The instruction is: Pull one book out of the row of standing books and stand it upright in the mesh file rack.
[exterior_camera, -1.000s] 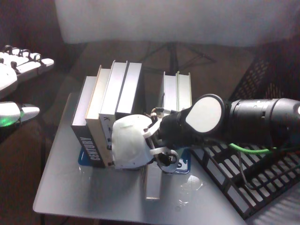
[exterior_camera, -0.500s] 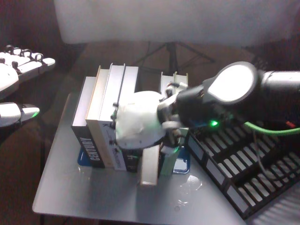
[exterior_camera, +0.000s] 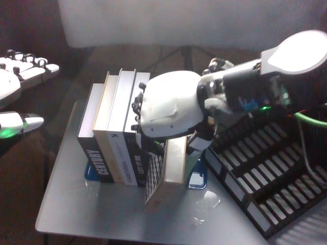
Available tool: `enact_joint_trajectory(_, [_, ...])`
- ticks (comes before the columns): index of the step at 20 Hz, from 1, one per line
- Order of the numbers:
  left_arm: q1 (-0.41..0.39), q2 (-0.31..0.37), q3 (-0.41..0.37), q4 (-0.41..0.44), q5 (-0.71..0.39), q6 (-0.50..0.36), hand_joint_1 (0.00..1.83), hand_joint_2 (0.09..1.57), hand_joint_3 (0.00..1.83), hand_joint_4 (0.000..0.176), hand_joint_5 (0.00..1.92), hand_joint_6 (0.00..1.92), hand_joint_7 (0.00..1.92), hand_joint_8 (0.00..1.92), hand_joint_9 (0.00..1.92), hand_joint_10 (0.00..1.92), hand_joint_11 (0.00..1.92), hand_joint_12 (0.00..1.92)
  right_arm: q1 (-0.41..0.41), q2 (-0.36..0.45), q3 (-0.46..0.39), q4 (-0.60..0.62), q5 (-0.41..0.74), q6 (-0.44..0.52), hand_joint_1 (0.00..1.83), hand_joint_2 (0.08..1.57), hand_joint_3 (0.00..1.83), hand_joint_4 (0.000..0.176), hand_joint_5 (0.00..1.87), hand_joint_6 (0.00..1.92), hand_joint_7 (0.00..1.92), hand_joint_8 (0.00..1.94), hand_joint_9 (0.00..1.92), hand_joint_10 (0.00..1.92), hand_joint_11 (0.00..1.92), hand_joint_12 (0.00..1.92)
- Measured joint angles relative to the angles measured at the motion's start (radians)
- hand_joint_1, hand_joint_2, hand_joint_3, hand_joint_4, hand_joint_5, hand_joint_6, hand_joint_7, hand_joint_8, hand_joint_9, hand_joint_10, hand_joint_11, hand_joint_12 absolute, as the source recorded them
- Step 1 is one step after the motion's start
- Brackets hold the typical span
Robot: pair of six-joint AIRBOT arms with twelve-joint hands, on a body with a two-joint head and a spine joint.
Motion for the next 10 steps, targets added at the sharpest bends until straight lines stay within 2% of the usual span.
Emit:
enact_joint_trajectory(1, [0.000,0.000,0.000,0.000,0.000,-0.002,0.57,1.33,0.00,0.044,0.03,0.00,0.00,0.00,0.00,0.00,0.00,0.03,0.006,0.013,-0.007,0.008,0.005,0.000,1.39,1.09,0.00,0.000,0.96,0.87,1.08,0.92,0.92,1.24,0.66,1.61])
enact_joint_trajectory(3, [-0.006,-0.008,0.000,0.000,0.001,-0.003,0.51,1.34,0.01,0.058,0.02,0.00,0.00,0.00,0.00,0.00,0.00,0.00,0.020,0.034,-0.011,0.023,0.018,-0.001,1.37,1.15,0.01,0.000,0.81,1.07,0.95,1.11,0.84,1.41,0.69,1.71])
enact_joint_trajectory(5, [-0.010,-0.014,0.000,0.010,0.002,-0.003,0.51,1.35,0.01,0.049,0.02,0.00,0.00,0.00,0.00,0.00,0.00,0.00,0.030,0.059,-0.015,0.037,0.034,-0.001,1.36,1.17,0.00,0.000,0.79,1.10,0.89,1.18,0.84,1.44,0.71,1.72])
enact_joint_trajectory(8, [-0.013,-0.019,0.001,0.016,0.002,-0.011,0.51,1.35,0.01,0.042,0.02,0.00,0.00,0.00,0.00,0.00,0.00,0.00,0.072,0.096,-0.023,0.034,0.056,0.007,1.37,1.16,0.00,0.000,0.83,1.09,0.89,1.14,0.87,1.40,0.78,1.68])
enact_joint_trajectory(10, [-0.021,-0.027,0.002,0.020,0.007,-0.011,0.51,1.35,0.01,0.036,0.03,0.01,0.00,0.00,0.00,0.00,0.00,0.00,0.109,0.111,-0.023,0.020,0.072,0.026,1.36,1.16,0.00,0.000,0.80,1.14,0.88,1.15,0.86,1.42,0.74,1.68])
